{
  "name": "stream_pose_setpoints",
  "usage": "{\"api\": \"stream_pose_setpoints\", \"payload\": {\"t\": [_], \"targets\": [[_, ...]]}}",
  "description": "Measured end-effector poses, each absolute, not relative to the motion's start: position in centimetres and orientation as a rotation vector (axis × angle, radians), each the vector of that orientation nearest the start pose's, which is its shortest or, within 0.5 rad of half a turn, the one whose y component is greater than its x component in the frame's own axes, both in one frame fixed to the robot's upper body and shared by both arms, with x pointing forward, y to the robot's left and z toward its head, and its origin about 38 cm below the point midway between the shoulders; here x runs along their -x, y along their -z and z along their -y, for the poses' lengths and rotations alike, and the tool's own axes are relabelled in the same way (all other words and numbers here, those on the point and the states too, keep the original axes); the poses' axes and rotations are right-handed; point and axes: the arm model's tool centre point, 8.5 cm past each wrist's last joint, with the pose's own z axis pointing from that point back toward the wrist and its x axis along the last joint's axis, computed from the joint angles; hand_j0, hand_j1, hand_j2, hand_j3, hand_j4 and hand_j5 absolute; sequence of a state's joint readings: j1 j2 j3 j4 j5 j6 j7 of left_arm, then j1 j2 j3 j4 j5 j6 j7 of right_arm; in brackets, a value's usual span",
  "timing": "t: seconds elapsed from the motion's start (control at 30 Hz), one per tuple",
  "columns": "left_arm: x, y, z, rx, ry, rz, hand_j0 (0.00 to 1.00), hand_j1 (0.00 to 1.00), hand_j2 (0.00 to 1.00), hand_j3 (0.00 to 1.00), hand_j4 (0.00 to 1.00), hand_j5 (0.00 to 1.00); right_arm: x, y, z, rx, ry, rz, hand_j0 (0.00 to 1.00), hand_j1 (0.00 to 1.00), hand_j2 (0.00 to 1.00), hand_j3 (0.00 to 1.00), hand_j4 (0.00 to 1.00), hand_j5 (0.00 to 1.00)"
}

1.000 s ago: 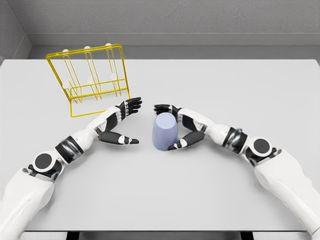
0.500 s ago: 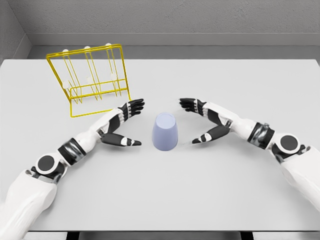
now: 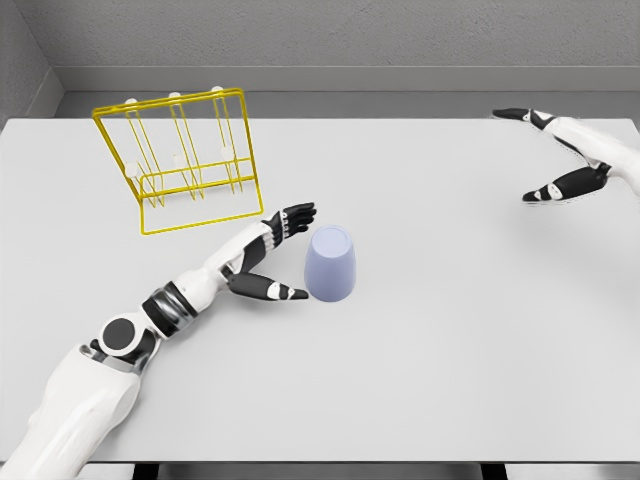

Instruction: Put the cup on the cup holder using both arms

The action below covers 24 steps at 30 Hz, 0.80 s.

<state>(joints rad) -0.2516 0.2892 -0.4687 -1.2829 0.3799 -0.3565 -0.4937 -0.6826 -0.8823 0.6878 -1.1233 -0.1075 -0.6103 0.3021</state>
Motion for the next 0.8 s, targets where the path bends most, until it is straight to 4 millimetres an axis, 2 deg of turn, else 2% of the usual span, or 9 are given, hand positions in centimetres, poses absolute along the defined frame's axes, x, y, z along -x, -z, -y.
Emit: {"api": "stream_pose_setpoints", "payload": {"t": [0.1, 0.2, 0.53, 0.8], "targets": [[-38.9, -6.0, -17.4, 0.608, 0.744, 1.619, 1.00, 1.00, 1.00, 1.00, 1.00, 1.00, -45.9, -23.2, 42.1, 0.529, -1.463, 1.613, 1.00, 1.00, 1.00, 1.00, 1.00, 1.00], [-38.7, -5.9, -16.8, 0.622, 0.753, 1.613, 1.00, 1.00, 1.00, 1.00, 1.00, 1.00, -45.7, -23.5, 42.8, 0.603, -1.501, 1.595, 1.00, 1.00, 1.00, 1.00, 1.00, 1.00], [-39.1, -6.3, -15.7, 0.640, 0.754, 1.623, 1.00, 1.00, 1.00, 1.00, 1.00, 1.00, -46.0, -23.2, 41.1, 0.602, -1.527, 1.628, 1.00, 1.00, 1.00, 1.00, 1.00, 1.00], [-39.2, -5.4, -15.6, 0.640, 0.733, 1.602, 1.00, 1.00, 1.00, 1.00, 1.00, 1.00, -46.3, -23.0, 40.1, 0.585, -1.526, 1.647, 1.00, 1.00, 1.00, 1.00, 1.00, 1.00]]}}
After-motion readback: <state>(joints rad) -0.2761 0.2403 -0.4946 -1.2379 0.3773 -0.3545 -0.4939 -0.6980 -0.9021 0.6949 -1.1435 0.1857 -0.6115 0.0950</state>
